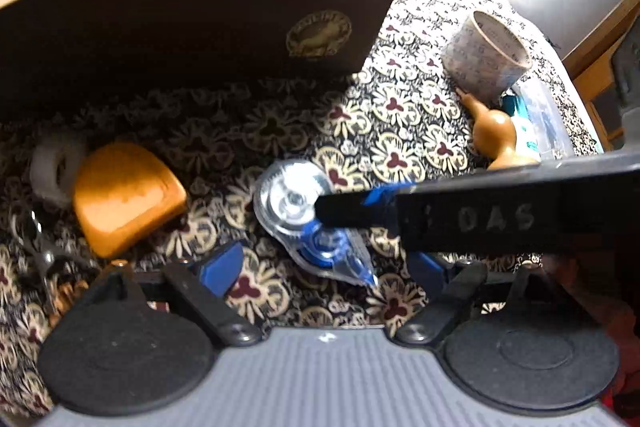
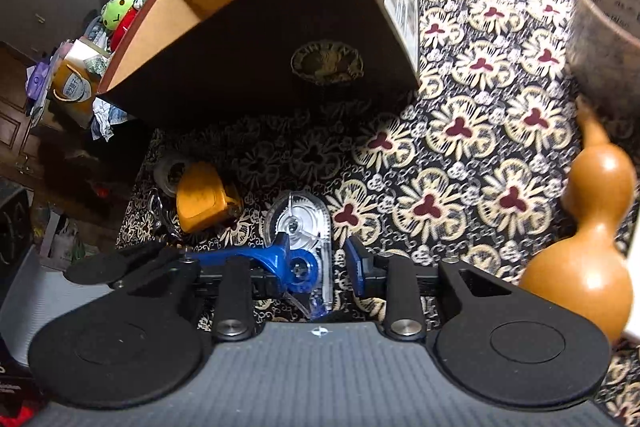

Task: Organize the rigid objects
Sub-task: 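Reach the right gripper to the blue correction tape and grasp it, then lift the correction tape with the right gripper over the box, then open the right gripper to drop the correction tape into the box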

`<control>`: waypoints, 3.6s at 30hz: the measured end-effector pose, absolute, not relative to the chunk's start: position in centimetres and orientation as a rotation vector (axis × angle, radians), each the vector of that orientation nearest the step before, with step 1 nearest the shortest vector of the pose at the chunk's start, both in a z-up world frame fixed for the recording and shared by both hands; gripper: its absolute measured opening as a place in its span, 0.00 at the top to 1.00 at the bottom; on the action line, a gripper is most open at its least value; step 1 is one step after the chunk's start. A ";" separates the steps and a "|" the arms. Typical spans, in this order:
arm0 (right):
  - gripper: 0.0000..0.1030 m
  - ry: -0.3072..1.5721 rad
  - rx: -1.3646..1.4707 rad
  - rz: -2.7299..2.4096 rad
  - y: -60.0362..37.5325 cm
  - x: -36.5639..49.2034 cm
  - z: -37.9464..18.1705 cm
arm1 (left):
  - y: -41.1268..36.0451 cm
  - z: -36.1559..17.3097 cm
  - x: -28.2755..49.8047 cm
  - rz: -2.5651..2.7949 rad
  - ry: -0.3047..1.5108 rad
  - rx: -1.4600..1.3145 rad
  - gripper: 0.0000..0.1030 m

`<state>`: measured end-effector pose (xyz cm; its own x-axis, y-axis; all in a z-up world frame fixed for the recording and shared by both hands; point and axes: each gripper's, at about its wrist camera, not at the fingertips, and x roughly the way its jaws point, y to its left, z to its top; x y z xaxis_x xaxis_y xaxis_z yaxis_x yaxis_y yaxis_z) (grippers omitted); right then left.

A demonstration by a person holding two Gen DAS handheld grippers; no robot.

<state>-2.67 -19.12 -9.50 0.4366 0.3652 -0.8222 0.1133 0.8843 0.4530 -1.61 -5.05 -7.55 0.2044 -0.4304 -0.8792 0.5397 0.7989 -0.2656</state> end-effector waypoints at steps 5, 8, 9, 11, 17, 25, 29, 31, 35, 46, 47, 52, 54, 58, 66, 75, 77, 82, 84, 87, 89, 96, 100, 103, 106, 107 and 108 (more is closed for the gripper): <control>0.89 1.121 0.530 0.172 -18.6 -2.2 -9.6 | -5.4 -7.7 -1.1 -0.711 1.158 0.137 0.22; 0.88 1.114 0.505 0.193 -18.1 -2.0 -9.5 | -5.9 -7.6 -0.9 -0.723 1.131 0.165 0.27; 0.88 1.107 0.491 0.197 -18.0 -1.9 -9.5 | -6.1 -7.7 -0.9 -0.727 1.123 0.180 0.28; 0.88 1.099 0.482 0.190 -17.9 -2.0 -9.4 | -6.2 -7.6 -1.1 -0.729 1.112 0.205 0.37; 0.93 1.062 0.495 0.139 -18.6 -2.5 -9.2 | -6.5 -7.1 -1.3 -0.767 1.099 0.225 0.54; 0.93 0.918 0.493 0.065 -20.5 -4.5 -4.1 | -8.1 -1.8 -2.3 -0.881 0.927 0.294 0.55; 0.93 0.793 0.457 0.016 -21.5 -4.9 0.1 | -8.8 2.0 -1.9 -0.936 0.799 0.303 0.55; 0.93 0.732 0.427 0.003 -21.5 -4.5 1.9 | -9.1 4.0 -1.1 -0.947 0.728 0.311 0.55; 0.93 0.616 0.373 0.020 -21.0 -1.1 5.5 | -8.9 7.5 1.8 -0.936 0.602 0.331 0.55; 0.93 0.766 0.451 0.088 -16.4 13.8 1.2 | -5.5 5.6 16.0 -0.858 0.716 0.472 0.55; 0.93 0.805 0.477 0.090 -16.0 15.2 -0.1 | -5.3 4.5 17.2 -0.857 0.755 0.485 0.55; 0.93 0.958 0.596 0.102 -14.2 19.9 -4.2 | -4.3 0.0 21.9 -0.855 0.894 0.586 0.55; 0.93 1.020 0.629 0.090 -13.3 21.6 -5.8 | -4.1 -1.6 23.4 -0.843 0.943 0.625 0.55; 0.93 1.090 0.707 0.073 -12.7 23.4 -7.0 | -3.7 -3.4 25.2 -0.820 1.008 0.676 0.54; 0.94 1.172 0.908 0.100 -12.6 24.3 -8.8 | -2.1 -4.1 25.9 -0.778 1.044 0.736 0.53; 0.94 1.159 0.937 0.180 -11.7 24.8 -8.4 | 0.6 -1.3 26.1 -0.750 0.996 0.629 0.40; 0.94 1.140 0.940 0.193 -11.9 24.7 -8.0 | 1.0 -1.1 26.1 -0.728 0.998 0.595 0.40; 0.93 1.056 0.834 0.161 -12.5 23.9 -6.1 | 1.4 0.0 25.7 -0.635 0.992 0.517 0.40; 0.92 1.028 0.790 0.148 -13.0 23.5 -5.5 | 1.2 0.4 25.3 -0.599 0.998 0.486 0.40; 0.91 0.991 0.744 0.138 -13.1 23.0 -4.5 | 0.7 0.7 25.4 -0.544 0.990 0.456 0.40; 0.90 0.964 0.702 0.126 -13.5 22.3 -3.9 | 0.6 1.1 24.7 -0.503 0.983 0.439 0.40; 0.90 0.903 0.624 0.148 -14.0 19.4 -2.3 | 0.4 2.9 22.3 -0.405 0.950 0.372 0.39; 0.90 0.870 0.619 0.167 -14.4 17.3 -1.7 | 0.0 3.9 20.2 -0.353 0.932 0.361 0.38; 0.89 0.845 0.616 0.174 -14.9 15.6 -1.1 | -0.2 4.6 18.5 -0.318 0.920 0.347 0.38; 0.89 0.821 0.602 0.188 -15.1 14.0 -0.6 | -0.3 5.2 16.8 -0.298 0.909 0.332 0.38; 0.89 0.813 0.599 0.192 -15.1 13.4 -0.4 | -0.4 5.4 16.2 -0.292 0.906 0.326 0.38; 0.89 0.804 0.595 0.196 -15.1 12.9 -0.3 | -0.4 5.5 15.6 -0.288 0.905 0.320 0.38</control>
